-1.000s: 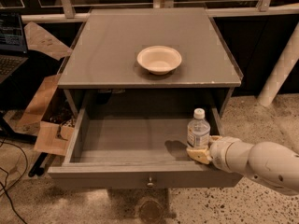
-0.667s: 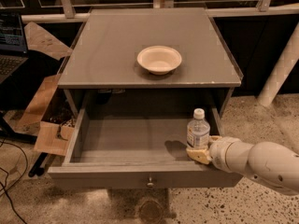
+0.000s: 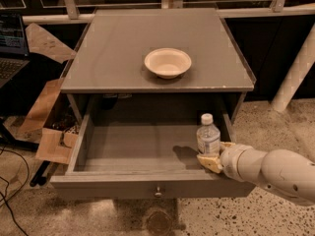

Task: Place blue plastic bottle into top drawer

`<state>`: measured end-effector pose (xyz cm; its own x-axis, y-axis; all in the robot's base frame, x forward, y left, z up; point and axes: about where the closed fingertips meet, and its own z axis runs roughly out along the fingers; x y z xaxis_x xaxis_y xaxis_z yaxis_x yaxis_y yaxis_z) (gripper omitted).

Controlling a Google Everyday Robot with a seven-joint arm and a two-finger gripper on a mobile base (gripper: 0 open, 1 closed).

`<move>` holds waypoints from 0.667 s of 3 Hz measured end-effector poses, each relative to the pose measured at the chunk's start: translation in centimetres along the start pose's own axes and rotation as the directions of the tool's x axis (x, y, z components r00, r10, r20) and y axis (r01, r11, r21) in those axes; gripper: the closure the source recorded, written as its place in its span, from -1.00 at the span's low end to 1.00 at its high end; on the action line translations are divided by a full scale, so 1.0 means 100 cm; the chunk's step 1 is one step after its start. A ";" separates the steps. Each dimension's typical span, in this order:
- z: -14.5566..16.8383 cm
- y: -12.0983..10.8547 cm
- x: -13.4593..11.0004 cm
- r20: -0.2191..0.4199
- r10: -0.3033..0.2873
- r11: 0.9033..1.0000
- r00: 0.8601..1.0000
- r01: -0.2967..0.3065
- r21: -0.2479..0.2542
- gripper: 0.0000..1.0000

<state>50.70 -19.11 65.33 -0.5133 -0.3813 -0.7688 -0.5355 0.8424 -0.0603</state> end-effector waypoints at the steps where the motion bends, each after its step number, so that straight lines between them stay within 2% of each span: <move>1: -0.009 0.017 -0.042 0.040 -0.071 0.997 0.997 0.071 0.003 -1.00; 2: -0.009 0.018 -0.042 0.041 -0.072 0.997 0.997 0.072 0.002 -1.00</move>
Offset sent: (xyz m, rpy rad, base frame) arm 0.0085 0.0429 0.0602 -0.0343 -0.1041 0.0745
